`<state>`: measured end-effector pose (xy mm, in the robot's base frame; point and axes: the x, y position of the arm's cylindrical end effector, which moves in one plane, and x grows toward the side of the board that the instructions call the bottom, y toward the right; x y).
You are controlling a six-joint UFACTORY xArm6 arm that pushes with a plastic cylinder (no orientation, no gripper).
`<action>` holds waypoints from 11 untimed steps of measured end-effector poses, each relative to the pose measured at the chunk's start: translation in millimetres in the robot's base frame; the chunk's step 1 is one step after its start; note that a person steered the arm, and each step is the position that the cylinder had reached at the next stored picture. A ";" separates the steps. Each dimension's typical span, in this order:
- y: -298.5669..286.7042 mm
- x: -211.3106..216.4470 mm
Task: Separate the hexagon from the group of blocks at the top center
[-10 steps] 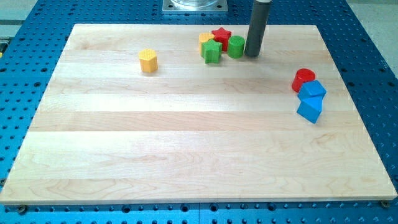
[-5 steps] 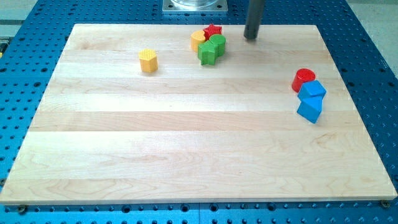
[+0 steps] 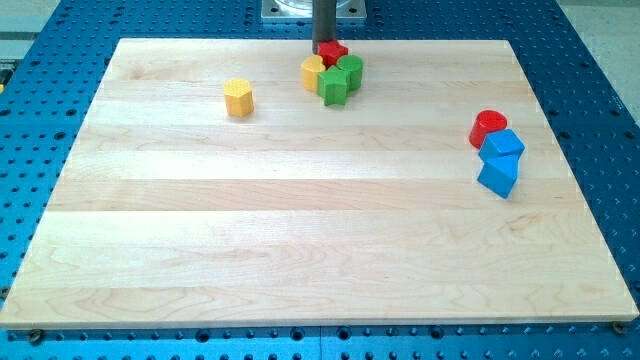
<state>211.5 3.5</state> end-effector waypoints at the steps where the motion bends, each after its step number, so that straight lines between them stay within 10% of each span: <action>1: -26.1 1.2; 3: -59.3 72.3; 8: -51.5 21.5; 10: 68.5 -19.4; 11: 143.7 43.3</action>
